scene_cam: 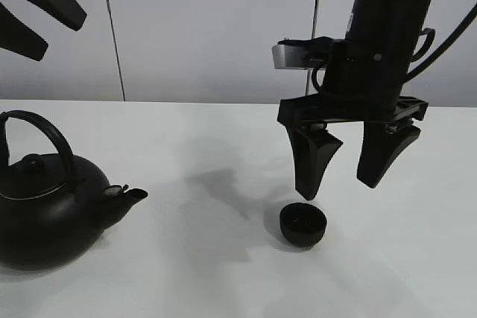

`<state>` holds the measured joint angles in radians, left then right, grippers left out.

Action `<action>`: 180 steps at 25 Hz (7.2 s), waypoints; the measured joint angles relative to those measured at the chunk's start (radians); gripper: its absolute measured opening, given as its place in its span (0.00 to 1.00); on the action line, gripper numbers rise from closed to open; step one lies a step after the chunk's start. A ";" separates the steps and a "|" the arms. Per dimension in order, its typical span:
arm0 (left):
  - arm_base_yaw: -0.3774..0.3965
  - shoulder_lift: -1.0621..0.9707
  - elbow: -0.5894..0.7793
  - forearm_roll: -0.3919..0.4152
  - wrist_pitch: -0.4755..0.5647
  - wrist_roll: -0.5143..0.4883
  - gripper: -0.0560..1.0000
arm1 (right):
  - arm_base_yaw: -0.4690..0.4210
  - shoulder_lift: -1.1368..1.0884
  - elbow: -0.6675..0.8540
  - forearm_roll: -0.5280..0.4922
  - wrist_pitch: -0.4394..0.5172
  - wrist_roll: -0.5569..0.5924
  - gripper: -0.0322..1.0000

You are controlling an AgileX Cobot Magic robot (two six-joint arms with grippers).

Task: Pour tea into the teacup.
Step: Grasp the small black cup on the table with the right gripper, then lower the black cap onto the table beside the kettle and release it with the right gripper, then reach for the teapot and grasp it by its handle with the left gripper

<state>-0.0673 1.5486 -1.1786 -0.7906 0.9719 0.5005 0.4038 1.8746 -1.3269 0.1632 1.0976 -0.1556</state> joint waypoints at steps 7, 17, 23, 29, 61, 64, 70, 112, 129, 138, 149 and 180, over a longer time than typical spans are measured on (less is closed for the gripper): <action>0.000 0.000 0.000 0.000 0.000 0.000 0.49 | 0.114 0.022 -0.002 -0.189 -0.046 0.124 0.58; 0.000 0.000 0.000 0.000 0.000 0.000 0.49 | 0.129 0.062 -0.006 -0.223 -0.105 0.192 0.58; 0.000 0.000 0.000 0.000 0.000 0.000 0.49 | 0.129 0.110 -0.007 -0.208 -0.152 0.207 0.58; 0.000 0.000 0.000 0.000 0.000 0.000 0.49 | 0.129 0.151 -0.007 -0.205 -0.165 0.207 0.58; 0.000 0.000 0.000 0.000 0.000 0.000 0.49 | 0.162 0.186 -0.307 -0.035 -0.092 0.099 0.42; 0.000 0.000 0.000 0.001 -0.004 0.000 0.49 | 0.222 0.187 -0.317 -0.040 -0.105 0.090 0.42; 0.000 0.000 0.000 0.004 -0.023 0.000 0.49 | 0.292 0.237 -0.318 -0.043 -0.148 0.086 0.42; 0.000 0.000 0.000 0.004 -0.038 0.000 0.49 | 0.181 0.208 -0.321 -0.142 -0.286 0.208 0.50; 0.000 0.000 0.000 0.004 -0.038 0.000 0.49 | -0.439 -0.403 -0.321 -0.455 0.072 0.212 0.50; 0.000 0.000 0.000 0.004 -0.038 0.000 0.49 | -0.486 -1.043 -0.234 -0.327 0.166 0.166 0.50; 0.000 0.000 0.000 0.004 -0.038 0.000 0.49 | -0.486 -1.758 0.315 -0.163 0.170 0.105 0.50; 0.000 0.000 0.000 0.004 -0.038 0.000 0.49 | -0.387 -1.897 0.857 -0.174 -0.009 0.180 0.50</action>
<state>-0.0673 1.5486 -1.1786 -0.7867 0.9339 0.5005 0.0172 -0.0226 -0.4702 -0.0104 1.0885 0.0246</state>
